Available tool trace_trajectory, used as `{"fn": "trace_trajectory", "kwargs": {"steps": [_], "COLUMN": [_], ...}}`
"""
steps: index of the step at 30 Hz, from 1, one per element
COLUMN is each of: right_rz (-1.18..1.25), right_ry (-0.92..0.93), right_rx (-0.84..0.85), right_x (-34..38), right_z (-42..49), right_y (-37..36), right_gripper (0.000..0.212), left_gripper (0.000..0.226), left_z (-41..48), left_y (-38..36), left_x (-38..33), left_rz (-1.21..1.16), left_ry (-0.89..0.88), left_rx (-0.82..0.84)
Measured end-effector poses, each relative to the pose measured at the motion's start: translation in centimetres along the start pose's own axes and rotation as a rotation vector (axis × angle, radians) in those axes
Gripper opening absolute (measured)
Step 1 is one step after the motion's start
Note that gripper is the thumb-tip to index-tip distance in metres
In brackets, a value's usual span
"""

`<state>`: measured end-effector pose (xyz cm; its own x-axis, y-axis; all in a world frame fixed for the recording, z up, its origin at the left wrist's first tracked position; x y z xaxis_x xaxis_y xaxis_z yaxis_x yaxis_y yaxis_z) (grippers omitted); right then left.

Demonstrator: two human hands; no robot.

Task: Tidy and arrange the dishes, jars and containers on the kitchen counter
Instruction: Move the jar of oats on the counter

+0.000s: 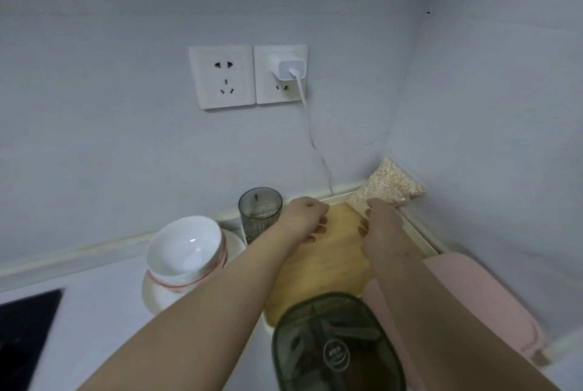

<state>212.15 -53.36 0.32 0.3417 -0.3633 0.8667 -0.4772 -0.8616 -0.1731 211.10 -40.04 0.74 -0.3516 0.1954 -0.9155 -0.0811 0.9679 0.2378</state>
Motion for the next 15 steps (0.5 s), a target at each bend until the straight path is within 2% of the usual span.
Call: {"fn": "trace_trajectory", "kwargs": {"steps": [2, 4, 5, 8, 12, 15], "right_rz": [-0.057, -0.067, -0.071, -0.132, -0.239, -0.293], "right_ry": [-0.024, -0.053, -0.046, -0.016, 0.065, 0.048], "right_rx": [0.061, 0.093, 0.121, 0.254, 0.445, 0.554], "right_x": [-1.4, -2.1, -2.4, -3.9, -7.5, -11.1], "right_z": [-2.3, -4.7, -6.5, -11.9, -18.2, -23.3], "right_y": [-0.6, -1.8, -2.4, -3.8, -5.2, -6.4], "right_gripper": [0.035, 0.016, 0.014, 0.023, 0.017, 0.013], "left_gripper": [0.018, 0.019, 0.019, 0.018, 0.012, 0.009], "left_z": [-2.4, -4.7, -5.9, -10.8, -17.0, -21.6], "left_y": [2.4, 4.7, 6.0, 10.2, 15.3, 19.9], "left_x": [0.2, 0.6, 0.9, 2.1, 4.9, 8.0], "left_rz": [-0.022, -0.055, -0.083, -0.183, -0.289, -0.334], "left_ry": [-0.048, -0.089, -0.102, -0.114, -0.1, -0.087], "left_rx": [-0.077, -0.16, -0.196, -0.288, -0.381, -0.489]}}
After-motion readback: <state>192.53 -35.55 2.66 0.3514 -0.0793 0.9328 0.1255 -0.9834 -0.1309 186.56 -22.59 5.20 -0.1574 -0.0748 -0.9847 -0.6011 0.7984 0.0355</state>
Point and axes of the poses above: each hand's wrist, its own z-axis towards the middle knuckle, its own y-axis out of the back of the hand, x = y × z, the point moved 5 cm from there along z, towards the middle knuckle, and after that the axes turned 4 degrees about -x, right-handed, at the moved point
